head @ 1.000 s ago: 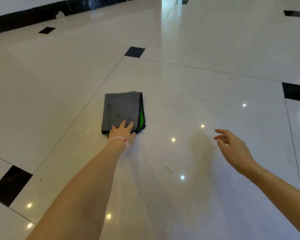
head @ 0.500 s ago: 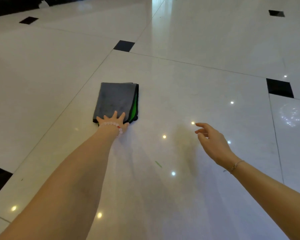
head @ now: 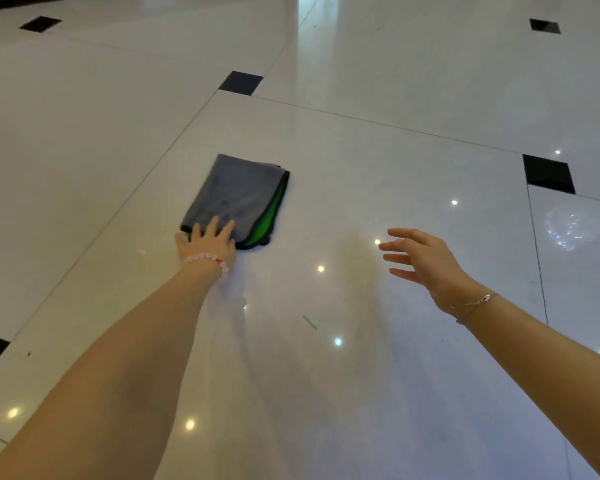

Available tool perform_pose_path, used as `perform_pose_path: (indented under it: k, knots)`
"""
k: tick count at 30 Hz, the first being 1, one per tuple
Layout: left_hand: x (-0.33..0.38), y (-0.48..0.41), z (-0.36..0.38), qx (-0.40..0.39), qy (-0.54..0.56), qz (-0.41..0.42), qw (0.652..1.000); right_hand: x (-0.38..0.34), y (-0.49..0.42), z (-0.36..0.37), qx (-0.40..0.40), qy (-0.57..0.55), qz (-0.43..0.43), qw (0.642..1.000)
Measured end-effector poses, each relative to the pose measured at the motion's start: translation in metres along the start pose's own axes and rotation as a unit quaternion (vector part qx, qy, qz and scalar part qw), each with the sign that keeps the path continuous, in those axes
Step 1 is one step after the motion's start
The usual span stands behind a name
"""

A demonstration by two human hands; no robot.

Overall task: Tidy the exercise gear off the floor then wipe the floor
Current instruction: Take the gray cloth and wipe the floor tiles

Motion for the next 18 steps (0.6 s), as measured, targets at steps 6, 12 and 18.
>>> perform_pose_path:
  k: [6,12,18]
  knots:
    - [0.024,0.036,0.005,-0.024,-0.034,0.141,0.989,-0.004,0.009,0.001,-0.010,-0.003,0.011,1.000]
    - [-0.005,0.052,0.004,-0.084,-0.038,0.044,0.995,-0.022,0.024,-0.003,-0.019,-0.033,0.017,0.999]
    - [-0.008,0.085,0.000,-0.108,-0.032,0.080,0.990,-0.039,0.053,-0.006,-0.038,-0.043,0.030,0.998]
Point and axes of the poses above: each hand's wrist, its own y-axis away from the middle knuckle, its own z-axis out of the palm, x = y × z, the point moved 4 cm from there along -y, towards the middle knuckle, and after that the axes turned 15 degrees about -z, right-handed, at the moved point
